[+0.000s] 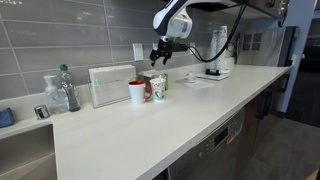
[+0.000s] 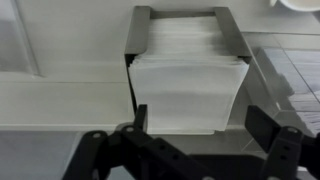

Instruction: Remove a piece of tissue from the silver case on the right and put it on the counter

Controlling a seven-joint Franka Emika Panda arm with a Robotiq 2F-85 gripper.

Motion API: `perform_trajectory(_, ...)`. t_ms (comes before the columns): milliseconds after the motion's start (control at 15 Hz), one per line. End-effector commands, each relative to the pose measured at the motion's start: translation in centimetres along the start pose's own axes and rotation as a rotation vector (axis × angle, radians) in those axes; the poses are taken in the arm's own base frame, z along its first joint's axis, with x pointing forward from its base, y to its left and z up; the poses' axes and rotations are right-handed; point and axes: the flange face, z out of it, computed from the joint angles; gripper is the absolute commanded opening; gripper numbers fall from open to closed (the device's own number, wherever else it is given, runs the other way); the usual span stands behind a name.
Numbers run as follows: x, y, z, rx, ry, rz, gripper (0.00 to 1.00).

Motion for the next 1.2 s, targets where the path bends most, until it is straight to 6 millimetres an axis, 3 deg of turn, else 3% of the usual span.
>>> perform_trajectory(0,0.7,0.4,2.1,0.038,-0.016,0.003,1.00)
perform_trajectory(200,0.9,0.4,3.5,0.044,-0.016,0.004,1.00)
perform_trajectory(333,1.0,0.3,4.3,0.048,-0.016,0.002,0.91)
perform_trajectory(400,1.1,0.4,4.6,0.047,-0.015,0.001,0.81)
perform_trajectory(533,1.1,0.5,5.3,0.047,-0.015,0.004,0.83)
perform_trajectory(600,1.1,0.6,5.6,0.047,-0.014,0.006,0.75)
perform_trajectory(733,1.2,0.9,6.1,0.045,-0.014,0.009,0.76)
perform_trajectory(800,1.2,0.9,6.3,0.045,-0.015,0.010,0.70)
perform_trajectory(1133,1.3,1.3,7.0,0.045,-0.020,0.014,0.61)
